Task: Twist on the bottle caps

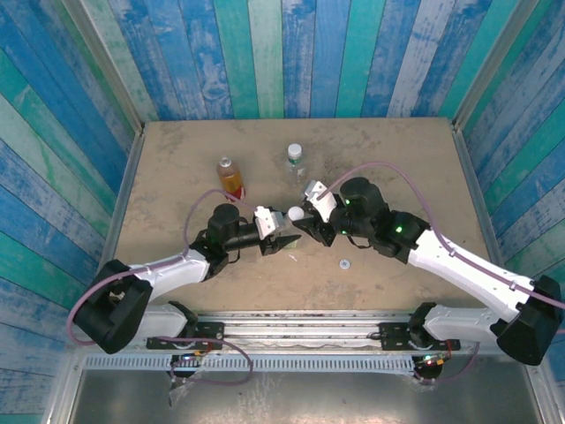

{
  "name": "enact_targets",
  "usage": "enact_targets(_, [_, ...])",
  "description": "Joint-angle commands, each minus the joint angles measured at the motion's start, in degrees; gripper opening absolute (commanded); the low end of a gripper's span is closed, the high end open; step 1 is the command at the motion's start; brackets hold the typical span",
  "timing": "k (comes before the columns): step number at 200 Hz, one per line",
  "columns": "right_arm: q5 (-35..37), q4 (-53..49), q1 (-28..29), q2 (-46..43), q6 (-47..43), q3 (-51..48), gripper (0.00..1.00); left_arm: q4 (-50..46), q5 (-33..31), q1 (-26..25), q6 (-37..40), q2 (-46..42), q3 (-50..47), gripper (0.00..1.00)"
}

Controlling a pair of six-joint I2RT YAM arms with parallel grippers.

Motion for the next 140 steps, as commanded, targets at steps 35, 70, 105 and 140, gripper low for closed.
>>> enact_targets(35, [-0.98, 1.1, -0.19, -4.94, -8.43, -2.13, 0.67, 0.53, 5.84, 0.22, 1.43, 0.02, 1.77, 0.57])
enact_targets(70, [-6.0, 3.22, -0.2, -1.86, -8.88, -0.52, 0.68, 1.0, 9.37, 0.22, 1.11, 0.43, 1.98, 0.58])
enact_targets(105, [-7.09, 2.79, -0.19, 2.02, -8.66, 1.52, 0.54, 0.71, 11.31, 0.22, 0.85, 0.6, 2.28, 0.57])
enact_targets(140, [-8.05, 2.58, -0.25, 2.13, -8.66, 1.49, 0.36, -0.29, 11.44, 0.22, 1.06, 1.06, 2.59, 0.58])
